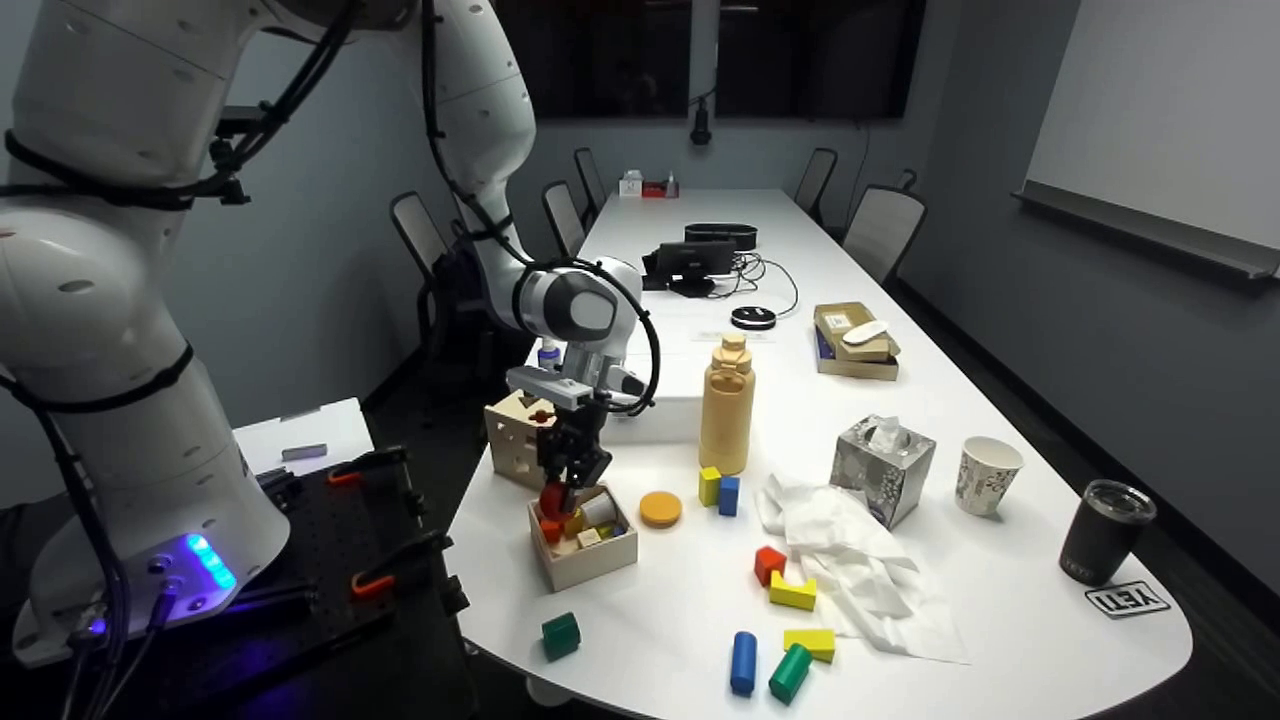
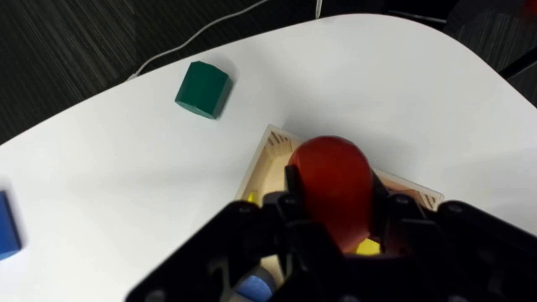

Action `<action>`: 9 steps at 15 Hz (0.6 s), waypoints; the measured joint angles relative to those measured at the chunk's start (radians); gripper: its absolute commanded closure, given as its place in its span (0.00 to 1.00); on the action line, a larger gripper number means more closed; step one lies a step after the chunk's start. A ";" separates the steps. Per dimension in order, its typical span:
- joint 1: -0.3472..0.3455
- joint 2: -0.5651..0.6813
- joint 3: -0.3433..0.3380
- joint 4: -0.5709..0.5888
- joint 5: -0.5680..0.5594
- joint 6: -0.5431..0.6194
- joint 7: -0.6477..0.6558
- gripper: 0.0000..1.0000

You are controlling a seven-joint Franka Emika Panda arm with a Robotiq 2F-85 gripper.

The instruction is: Put the red plushie inside the small crate

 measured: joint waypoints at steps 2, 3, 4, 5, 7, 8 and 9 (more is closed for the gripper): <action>0.001 0.024 0.000 0.000 -0.002 0.046 0.000 0.88; 0.001 0.035 0.000 0.001 -0.002 0.064 0.000 0.88; 0.001 0.046 0.000 0.002 -0.002 0.080 0.000 0.88; 0.002 0.056 0.000 0.003 -0.002 0.092 -0.001 0.38; 0.005 0.070 0.001 0.003 -0.002 0.114 -0.002 0.31; 0.006 0.073 0.002 0.003 -0.002 0.120 -0.002 0.22; 0.007 0.075 0.003 0.003 -0.002 0.123 -0.002 0.16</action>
